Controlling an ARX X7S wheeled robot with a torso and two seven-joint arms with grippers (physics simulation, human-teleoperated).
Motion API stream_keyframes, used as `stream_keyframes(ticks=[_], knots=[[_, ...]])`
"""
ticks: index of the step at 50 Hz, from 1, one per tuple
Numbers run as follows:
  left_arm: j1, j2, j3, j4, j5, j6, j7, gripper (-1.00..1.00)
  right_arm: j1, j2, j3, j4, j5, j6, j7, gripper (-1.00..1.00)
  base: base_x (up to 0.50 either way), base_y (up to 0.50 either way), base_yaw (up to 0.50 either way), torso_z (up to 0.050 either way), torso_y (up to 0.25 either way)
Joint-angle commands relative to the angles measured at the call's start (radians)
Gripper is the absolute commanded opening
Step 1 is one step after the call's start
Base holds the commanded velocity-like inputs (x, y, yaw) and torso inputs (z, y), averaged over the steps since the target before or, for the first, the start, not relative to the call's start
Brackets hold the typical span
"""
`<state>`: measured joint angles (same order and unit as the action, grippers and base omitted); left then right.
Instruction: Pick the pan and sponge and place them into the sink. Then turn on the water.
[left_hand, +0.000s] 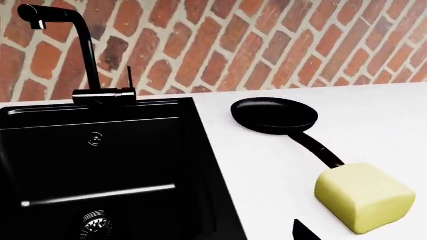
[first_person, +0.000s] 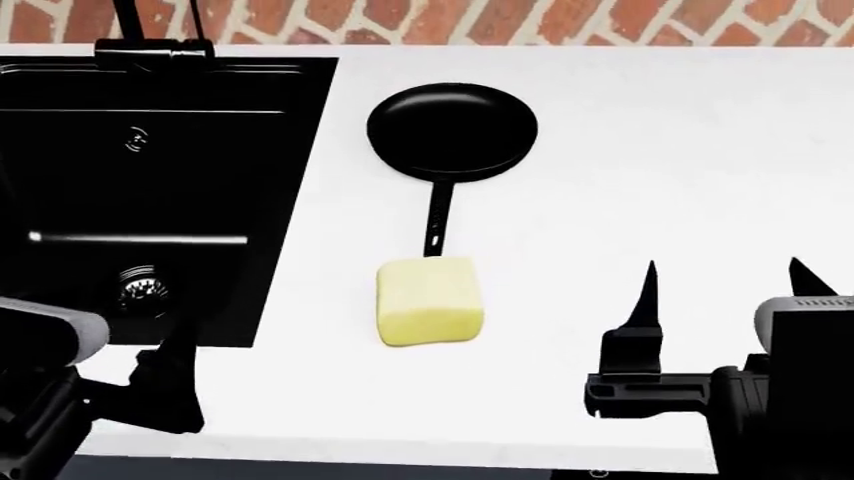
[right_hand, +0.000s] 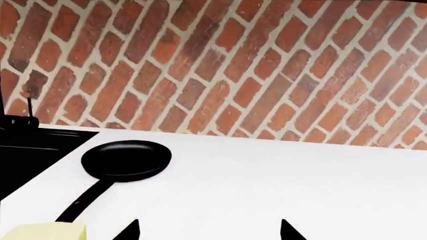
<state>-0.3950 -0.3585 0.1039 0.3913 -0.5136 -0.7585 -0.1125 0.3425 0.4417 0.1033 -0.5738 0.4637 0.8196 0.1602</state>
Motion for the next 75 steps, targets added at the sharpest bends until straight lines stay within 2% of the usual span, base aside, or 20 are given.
stream_keyframes(ticks=[1, 26, 35, 39, 40, 45, 50, 53, 58, 62, 69, 72, 75], knots=[[0.009, -0.006, 0.005, -0.006, -0.013, 0.009, 0.021, 1.00, -0.022, 0.009, -0.022, -0.004, -0.015, -0.001, 0.004, 1.00, 0.43, 0.00, 0.00, 0.000, 0.000], [0.028, -0.019, 0.030, -0.045, -0.011, 0.042, 0.055, 1.00, -0.025, 0.004, -0.063, 0.041, -0.025, -0.034, -0.012, 1.00, 0.43, 0.00, 0.00, 0.000, 0.001], [0.077, -0.058, -0.006, -0.018, -0.031, 0.059, 0.075, 1.00, -0.033, 0.005, -0.064, 0.043, -0.024, -0.041, -0.012, 1.00, 0.43, 0.00, 0.00, 0.000, 0.000], [0.047, -0.030, 0.037, -0.039, 0.000, 0.060, 0.056, 1.00, -0.037, 0.005, -0.061, 0.041, -0.023, -0.043, -0.011, 1.00, 0.43, 0.00, 0.00, 0.000, 0.000], [0.069, -0.053, 0.023, -0.020, -0.009, 0.067, 0.070, 1.00, -0.036, 0.004, -0.064, 0.042, -0.024, -0.042, -0.010, 1.00, 0.43, 0.00, 0.00, 0.000, 0.000], [0.057, -0.044, 0.066, 0.007, -0.007, 0.067, 0.088, 1.00, -0.034, 0.005, -0.064, 0.039, -0.020, -0.041, -0.010, 1.00, 0.03, 0.00, 0.00, 0.000, 0.002], [0.090, -0.088, 0.070, 0.090, -0.078, 0.064, 0.171, 1.00, -0.038, 0.007, -0.067, 0.038, -0.014, -0.040, -0.015, 1.00, 0.00, 0.00, 0.00, 0.000, 0.000], [0.096, -0.099, 0.069, 0.129, -0.115, 0.026, 0.175, 1.00, -0.034, 0.007, -0.068, 0.040, -0.014, -0.038, -0.013, 1.00, 0.00, 0.00, 0.00, 0.000, 0.000], [0.117, -0.115, 0.049, 0.203, -0.257, -0.043, 0.223, 1.00, -0.030, 0.010, -0.072, 0.039, -0.013, -0.031, -0.011, 1.00, 0.00, 0.00, 0.00, 0.000, 0.000], [0.101, -0.106, 0.060, 0.233, -0.298, -0.086, 0.206, 1.00, -0.029, 0.006, -0.077, 0.045, -0.014, -0.035, -0.011, 1.00, 0.00, 0.00, 0.00, 0.000, 0.000], [0.124, -0.149, 0.060, 0.287, -0.417, -0.158, 0.245, 1.00, -0.031, 0.005, -0.090, 0.063, -0.022, -0.048, -0.014, 1.00, 0.00, 0.00, 0.00, 0.000, 0.000], [0.115, -0.136, 0.053, 0.279, -0.444, -0.179, 0.220, 1.00, -0.033, 0.006, -0.090, 0.062, -0.020, -0.045, -0.012, 1.00, 0.00, 0.00, 0.00, 0.000, 0.000], [0.122, -0.158, 0.078, 0.297, -0.438, -0.186, 0.243, 1.00, -0.025, 0.006, -0.094, 0.066, -0.020, -0.042, -0.012, 1.00, 0.00, 0.00, 0.00, 0.000, 0.000]])
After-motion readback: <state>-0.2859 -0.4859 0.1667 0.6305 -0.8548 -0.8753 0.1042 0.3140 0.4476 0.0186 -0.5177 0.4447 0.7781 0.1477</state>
